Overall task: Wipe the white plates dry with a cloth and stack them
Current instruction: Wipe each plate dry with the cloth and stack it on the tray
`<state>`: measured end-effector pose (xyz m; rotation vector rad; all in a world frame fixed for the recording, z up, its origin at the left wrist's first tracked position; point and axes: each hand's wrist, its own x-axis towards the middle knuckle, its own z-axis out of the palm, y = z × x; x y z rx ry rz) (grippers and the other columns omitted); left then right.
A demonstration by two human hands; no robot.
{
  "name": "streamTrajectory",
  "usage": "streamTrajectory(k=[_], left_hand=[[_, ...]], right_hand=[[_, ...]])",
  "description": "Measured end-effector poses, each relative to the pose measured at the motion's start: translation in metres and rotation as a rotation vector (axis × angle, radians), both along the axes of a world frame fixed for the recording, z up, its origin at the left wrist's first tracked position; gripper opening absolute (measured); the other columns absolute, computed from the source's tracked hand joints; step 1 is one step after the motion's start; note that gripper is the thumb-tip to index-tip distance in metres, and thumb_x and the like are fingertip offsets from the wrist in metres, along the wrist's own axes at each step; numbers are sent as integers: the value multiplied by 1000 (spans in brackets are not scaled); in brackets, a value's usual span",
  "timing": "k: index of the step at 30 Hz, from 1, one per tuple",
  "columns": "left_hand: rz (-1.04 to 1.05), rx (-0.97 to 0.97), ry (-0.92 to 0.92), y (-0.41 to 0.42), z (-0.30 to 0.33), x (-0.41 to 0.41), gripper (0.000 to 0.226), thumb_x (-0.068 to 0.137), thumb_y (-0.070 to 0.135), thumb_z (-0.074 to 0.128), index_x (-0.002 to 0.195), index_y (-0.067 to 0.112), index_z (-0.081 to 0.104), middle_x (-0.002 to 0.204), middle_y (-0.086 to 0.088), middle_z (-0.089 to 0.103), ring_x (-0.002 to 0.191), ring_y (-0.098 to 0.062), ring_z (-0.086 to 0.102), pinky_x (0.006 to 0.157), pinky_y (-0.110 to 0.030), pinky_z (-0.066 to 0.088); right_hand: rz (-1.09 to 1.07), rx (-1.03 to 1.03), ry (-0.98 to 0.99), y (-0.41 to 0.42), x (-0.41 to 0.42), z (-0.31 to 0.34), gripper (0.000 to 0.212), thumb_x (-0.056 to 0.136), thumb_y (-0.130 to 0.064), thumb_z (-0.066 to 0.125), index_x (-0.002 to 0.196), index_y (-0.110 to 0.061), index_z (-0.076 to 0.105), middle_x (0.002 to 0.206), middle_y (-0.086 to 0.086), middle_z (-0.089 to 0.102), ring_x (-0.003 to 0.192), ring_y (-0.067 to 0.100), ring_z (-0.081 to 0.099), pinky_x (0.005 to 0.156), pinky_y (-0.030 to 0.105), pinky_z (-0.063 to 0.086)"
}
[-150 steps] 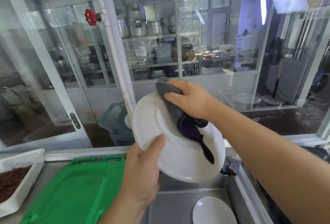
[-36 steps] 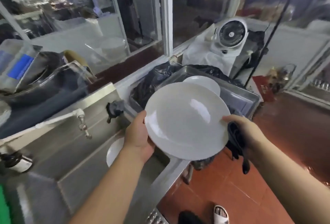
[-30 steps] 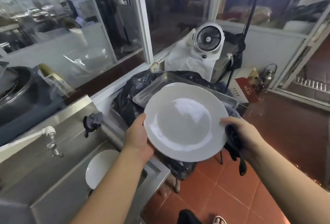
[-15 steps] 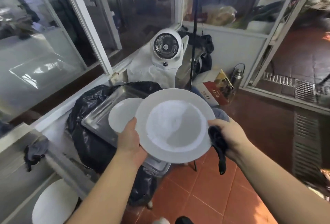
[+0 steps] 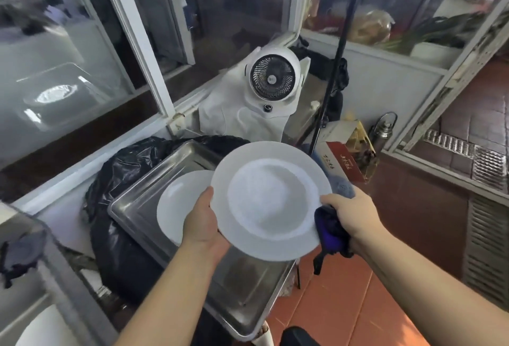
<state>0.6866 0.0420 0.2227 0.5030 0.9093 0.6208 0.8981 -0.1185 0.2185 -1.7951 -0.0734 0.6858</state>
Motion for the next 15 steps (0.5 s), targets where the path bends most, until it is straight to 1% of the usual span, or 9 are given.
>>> streamTrajectory(k=[2,4,5,7,9,11,13,14,15], left_hand=[[5,-5,13,14,-4,0,35,103,32,66,135,20,72,133,-12,74,122,-42,69,106,-67,52],[40,-15,17,26,-10,-5,37,98,33,72,133,21,75,131,-12,75,119,-42,71,101,-67,55],[69,-21,25,31,-15,-8,38,97,32,74,132,20,75,130,-13,75,117,-42,72,97,-65,58],[147,-45,80,41,-25,-14,37,94,31,77,129,19,76,124,-12,78,106,-39,77,83,-59,64],[235,-93,178,51,-36,-22,34,90,33,81,121,20,79,111,-9,82,90,-35,81,69,-52,64],[289,-111,257,61,-50,-29,29,90,35,78,115,20,80,103,-6,83,79,-29,81,58,-44,63],[340,-111,317,71,-63,-35,24,100,32,67,116,21,79,103,-4,83,80,-24,81,55,-37,61],[358,-103,345,75,-70,-38,23,103,29,62,117,20,79,104,-4,83,82,-22,81,57,-34,62],[371,-91,376,79,-76,-41,24,104,25,60,118,20,78,104,-3,83,85,-20,81,63,-32,62]], right_hand=[[29,3,10,22,8,-1,16,72,-9,73,74,-17,59,59,6,64,52,19,54,49,30,46],[67,-5,15,45,13,-6,24,69,-5,69,66,-21,52,55,1,55,48,16,46,45,28,41],[94,-17,12,57,15,-9,25,69,-4,69,64,-21,52,55,0,55,46,15,46,44,27,40],[165,-45,-10,82,18,-17,24,71,-5,72,64,-22,56,56,-1,58,49,16,48,47,28,42],[241,-85,-47,108,20,-27,25,70,-6,74,64,-22,56,54,-5,57,49,16,47,48,28,41],[305,-109,-70,135,22,-42,22,70,-5,76,68,-20,61,53,-7,59,49,15,50,46,27,42],[378,-147,-97,160,25,-58,16,71,-7,80,74,-14,66,60,-5,66,56,17,59,52,29,48],[415,-167,-105,172,26,-67,15,72,-8,82,75,-12,68,65,-4,70,62,19,63,56,30,49],[451,-181,-109,184,26,-75,14,72,-9,83,77,-13,70,67,-4,71,64,19,64,56,29,50]])
